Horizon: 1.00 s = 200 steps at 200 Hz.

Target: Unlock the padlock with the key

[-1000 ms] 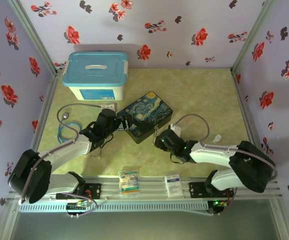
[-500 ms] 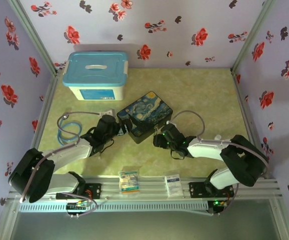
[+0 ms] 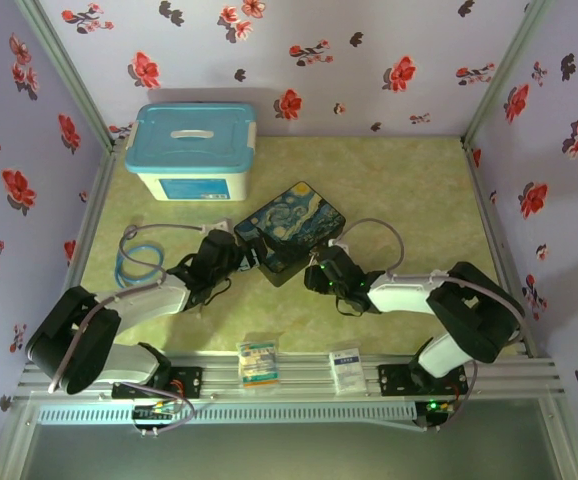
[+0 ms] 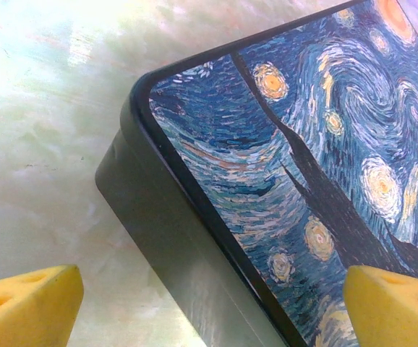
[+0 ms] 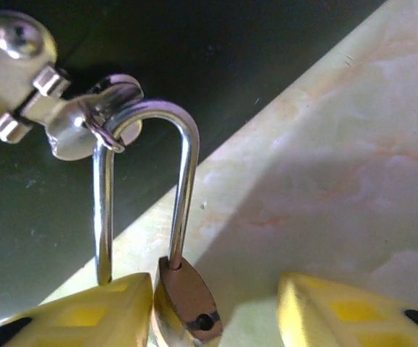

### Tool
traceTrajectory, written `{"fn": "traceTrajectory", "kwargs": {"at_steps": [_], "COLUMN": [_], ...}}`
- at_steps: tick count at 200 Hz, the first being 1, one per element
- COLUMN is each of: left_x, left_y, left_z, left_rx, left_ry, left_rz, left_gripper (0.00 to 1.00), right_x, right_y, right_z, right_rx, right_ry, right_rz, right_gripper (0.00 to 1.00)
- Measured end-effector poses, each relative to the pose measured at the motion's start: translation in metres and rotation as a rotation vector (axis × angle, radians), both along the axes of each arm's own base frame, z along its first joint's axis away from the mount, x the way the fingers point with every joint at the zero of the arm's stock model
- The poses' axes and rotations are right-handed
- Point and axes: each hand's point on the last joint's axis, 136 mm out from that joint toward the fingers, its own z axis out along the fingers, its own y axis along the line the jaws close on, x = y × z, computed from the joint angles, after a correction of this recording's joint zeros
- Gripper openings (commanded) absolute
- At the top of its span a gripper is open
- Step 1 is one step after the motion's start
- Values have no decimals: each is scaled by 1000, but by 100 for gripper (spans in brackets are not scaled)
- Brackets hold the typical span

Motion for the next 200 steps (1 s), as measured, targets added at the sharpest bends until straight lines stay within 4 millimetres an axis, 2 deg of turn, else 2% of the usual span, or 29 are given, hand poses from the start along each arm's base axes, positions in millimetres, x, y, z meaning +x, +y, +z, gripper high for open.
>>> {"fn": "traceTrajectory", "kwargs": {"at_steps": [42, 67, 85, 110, 135, 169, 184, 200], "left_x": [6, 11, 17, 27, 35, 48, 54, 59], "left_y": [-5, -8, -12, -23, -28, -35, -37, -40], "left_z": [11, 19, 17, 5, -3, -4, -4, -4], "left_rx": [-15, -20, -6, 48, 90, 84, 73, 58], "left_ry": [-20, -37, -35, -14, -11, -52, -74, -99], "left_rz": [0, 7, 13, 17, 30, 51, 61, 70], "left_gripper": [93, 94, 94, 93, 87, 72, 67, 57], "right_x": [13, 12, 8, 7, 2, -9, -9, -6], "right_y": [13, 18, 22, 22, 24, 33, 35, 35], "right_z": [0, 3, 4, 6, 8, 9, 10, 10], "right_rx": [63, 162, 226, 304, 367, 441, 494, 576], "right_ry": [-57, -84, -95, -117, -126, -114, -131, -146], "right_rz": [-18, -31, -27, -44, -70, -169, -241, -332], "right_gripper": [18, 8, 0, 0, 0, 0, 0, 0]}}
